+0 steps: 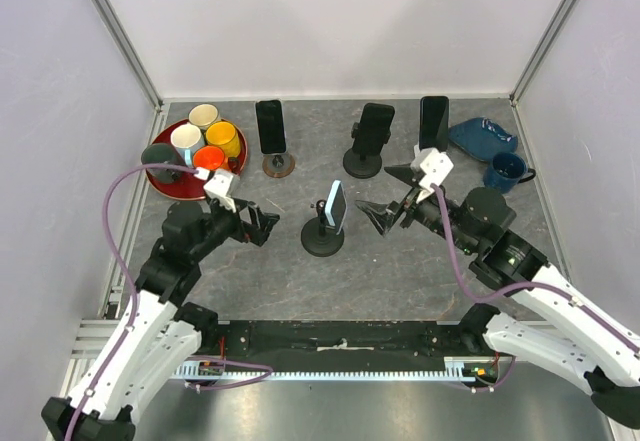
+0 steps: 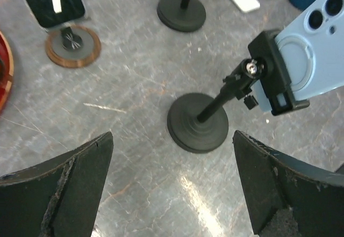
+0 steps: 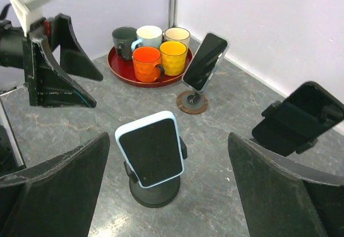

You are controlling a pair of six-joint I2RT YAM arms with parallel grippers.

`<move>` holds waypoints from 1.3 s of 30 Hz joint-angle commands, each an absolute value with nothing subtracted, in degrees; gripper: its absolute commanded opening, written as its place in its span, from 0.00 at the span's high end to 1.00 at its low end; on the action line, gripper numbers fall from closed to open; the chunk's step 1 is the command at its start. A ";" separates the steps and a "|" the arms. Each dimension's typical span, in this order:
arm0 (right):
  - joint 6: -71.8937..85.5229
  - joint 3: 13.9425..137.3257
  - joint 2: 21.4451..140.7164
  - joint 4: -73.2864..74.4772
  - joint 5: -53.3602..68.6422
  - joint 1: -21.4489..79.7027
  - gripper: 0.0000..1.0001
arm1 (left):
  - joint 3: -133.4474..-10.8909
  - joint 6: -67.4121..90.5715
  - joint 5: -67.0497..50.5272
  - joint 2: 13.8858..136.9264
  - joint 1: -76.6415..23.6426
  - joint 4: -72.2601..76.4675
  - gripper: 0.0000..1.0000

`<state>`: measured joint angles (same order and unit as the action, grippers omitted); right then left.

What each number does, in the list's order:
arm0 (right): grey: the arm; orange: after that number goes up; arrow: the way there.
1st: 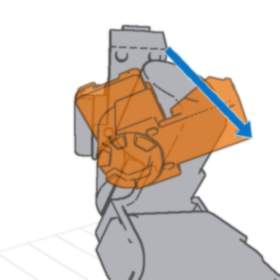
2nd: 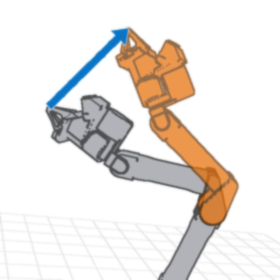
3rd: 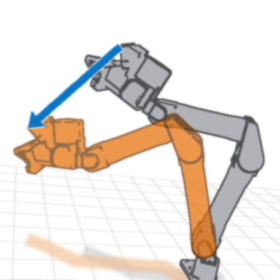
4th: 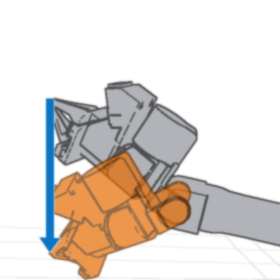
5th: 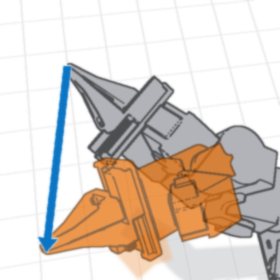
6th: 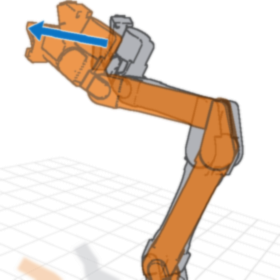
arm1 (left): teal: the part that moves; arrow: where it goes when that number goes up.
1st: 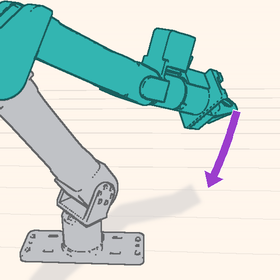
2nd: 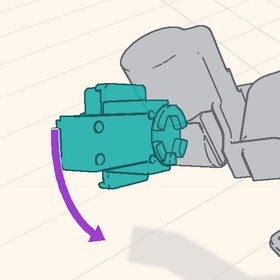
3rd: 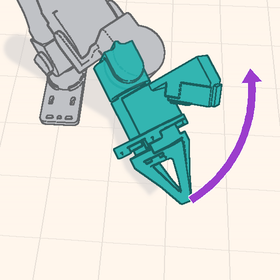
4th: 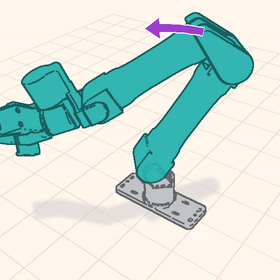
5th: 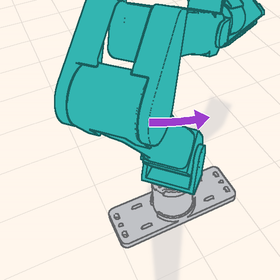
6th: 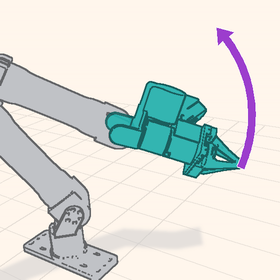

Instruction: Remove the phone from the phone stand

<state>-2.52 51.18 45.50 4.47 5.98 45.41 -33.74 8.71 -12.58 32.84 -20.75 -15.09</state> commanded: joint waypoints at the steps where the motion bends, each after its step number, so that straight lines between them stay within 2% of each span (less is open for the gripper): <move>1: 2.02 46.16 42.64 -3.16 1.85 45.35 0.02 | -36.91 7.99 -18.63 38.48 -20.92 -15.73 0.00; 7: 4.13 36.85 38.77 -12.64 1.84 45.35 0.02 | -38.58 15.46 -18.89 46.66 -21.01 -14.07 0.00; 16: 3.43 33.14 33.40 -12.04 1.76 45.35 0.02 | -26.39 23.46 -16.52 51.49 -22.67 10.17 0.00; 25: 3.25 33.84 32.78 -10.38 1.67 45.35 0.02 | -15.57 14.17 -19.68 63.00 -27.59 45.38 0.00; 31: 4.83 35.07 31.64 -8.09 1.58 45.35 0.02 | -14.42 11.43 -25.05 76.36 -29.00 59.72 0.01; 39: 5.45 40.15 35.15 -3.00 3.25 45.44 0.02 | -17.22 8.62 -30.23 86.12 -29.18 68.99 0.10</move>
